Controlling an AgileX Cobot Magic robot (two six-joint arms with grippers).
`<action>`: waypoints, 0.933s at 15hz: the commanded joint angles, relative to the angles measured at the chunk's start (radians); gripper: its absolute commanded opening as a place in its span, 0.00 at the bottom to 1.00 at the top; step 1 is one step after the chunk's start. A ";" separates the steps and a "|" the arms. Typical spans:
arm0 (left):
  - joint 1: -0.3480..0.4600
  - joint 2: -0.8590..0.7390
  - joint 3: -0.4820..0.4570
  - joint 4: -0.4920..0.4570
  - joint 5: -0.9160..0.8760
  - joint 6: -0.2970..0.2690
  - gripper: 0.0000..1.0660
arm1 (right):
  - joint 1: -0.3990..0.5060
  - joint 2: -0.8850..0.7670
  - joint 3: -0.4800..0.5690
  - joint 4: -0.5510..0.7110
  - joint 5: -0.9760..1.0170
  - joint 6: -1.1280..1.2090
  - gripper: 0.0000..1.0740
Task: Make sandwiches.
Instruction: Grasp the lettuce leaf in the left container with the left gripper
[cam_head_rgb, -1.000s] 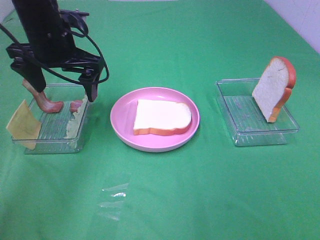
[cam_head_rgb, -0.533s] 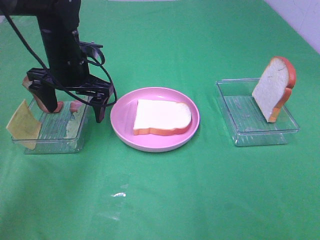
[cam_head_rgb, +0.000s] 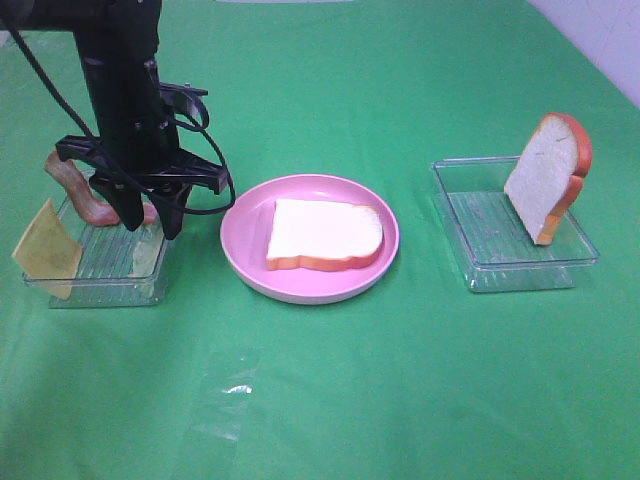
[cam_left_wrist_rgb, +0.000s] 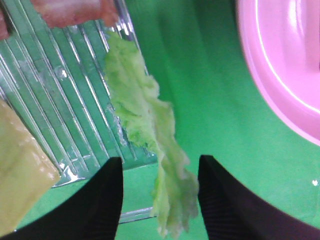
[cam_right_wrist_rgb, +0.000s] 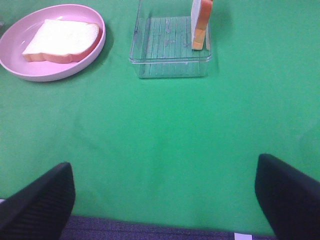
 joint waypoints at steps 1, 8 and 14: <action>-0.009 0.004 -0.002 -0.010 0.003 -0.001 0.38 | 0.001 -0.032 0.002 0.000 -0.002 -0.008 0.87; -0.009 0.004 -0.002 -0.051 -0.021 0.007 0.00 | 0.001 -0.032 0.002 0.000 -0.002 -0.008 0.87; -0.009 -0.071 -0.002 -0.043 -0.012 0.007 0.00 | 0.001 -0.032 0.002 0.000 -0.002 -0.008 0.87</action>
